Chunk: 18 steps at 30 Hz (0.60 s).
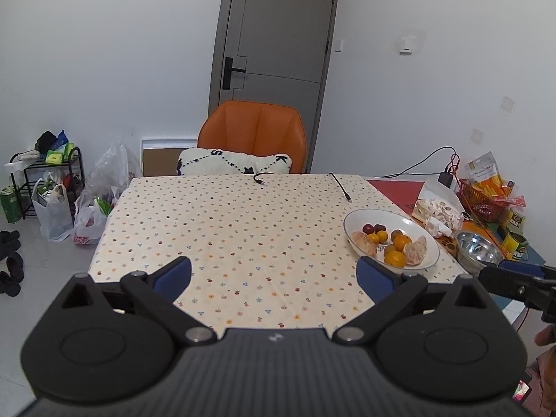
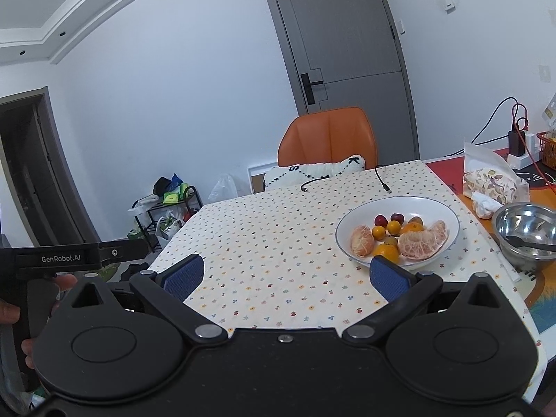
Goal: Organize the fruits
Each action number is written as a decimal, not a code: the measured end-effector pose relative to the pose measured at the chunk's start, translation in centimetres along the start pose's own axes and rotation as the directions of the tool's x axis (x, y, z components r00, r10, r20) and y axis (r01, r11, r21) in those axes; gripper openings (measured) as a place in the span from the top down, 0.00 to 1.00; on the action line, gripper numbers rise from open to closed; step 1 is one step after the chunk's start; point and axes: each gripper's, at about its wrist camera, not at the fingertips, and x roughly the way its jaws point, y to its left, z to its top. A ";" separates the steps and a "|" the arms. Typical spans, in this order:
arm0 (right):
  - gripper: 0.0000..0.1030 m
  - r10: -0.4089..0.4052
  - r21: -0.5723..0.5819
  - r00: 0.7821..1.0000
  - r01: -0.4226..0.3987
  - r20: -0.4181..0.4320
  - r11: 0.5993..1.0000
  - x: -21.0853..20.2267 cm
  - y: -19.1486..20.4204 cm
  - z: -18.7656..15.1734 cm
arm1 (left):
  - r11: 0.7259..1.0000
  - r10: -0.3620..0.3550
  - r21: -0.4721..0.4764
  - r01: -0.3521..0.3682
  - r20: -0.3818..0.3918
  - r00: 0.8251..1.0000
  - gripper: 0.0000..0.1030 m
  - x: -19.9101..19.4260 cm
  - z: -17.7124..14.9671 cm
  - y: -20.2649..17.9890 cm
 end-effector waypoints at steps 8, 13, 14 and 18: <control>0.00 0.002 -0.007 1.000 -0.002 -0.002 1.000 0.0 0.1 0.0 | 1.000 0.000 0.002 0.000 -0.003 1.000 0.03 0.0 0.0 0.0; 0.00 0.008 -0.019 1.000 -0.008 -0.007 1.000 0.0 0.3 0.0 | 1.000 0.002 0.002 -0.002 -0.004 1.000 0.03 -0.1 -0.1 0.0; 0.00 0.008 -0.021 1.000 -0.008 -0.007 1.000 0.0 0.4 -0.1 | 1.000 0.002 0.002 -0.002 -0.005 1.000 0.03 -0.1 -0.1 0.0; 0.00 0.008 -0.022 1.000 -0.008 -0.008 1.000 -0.1 0.5 -0.1 | 1.000 -0.001 0.007 0.001 -0.005 1.000 0.03 -0.1 -0.2 0.0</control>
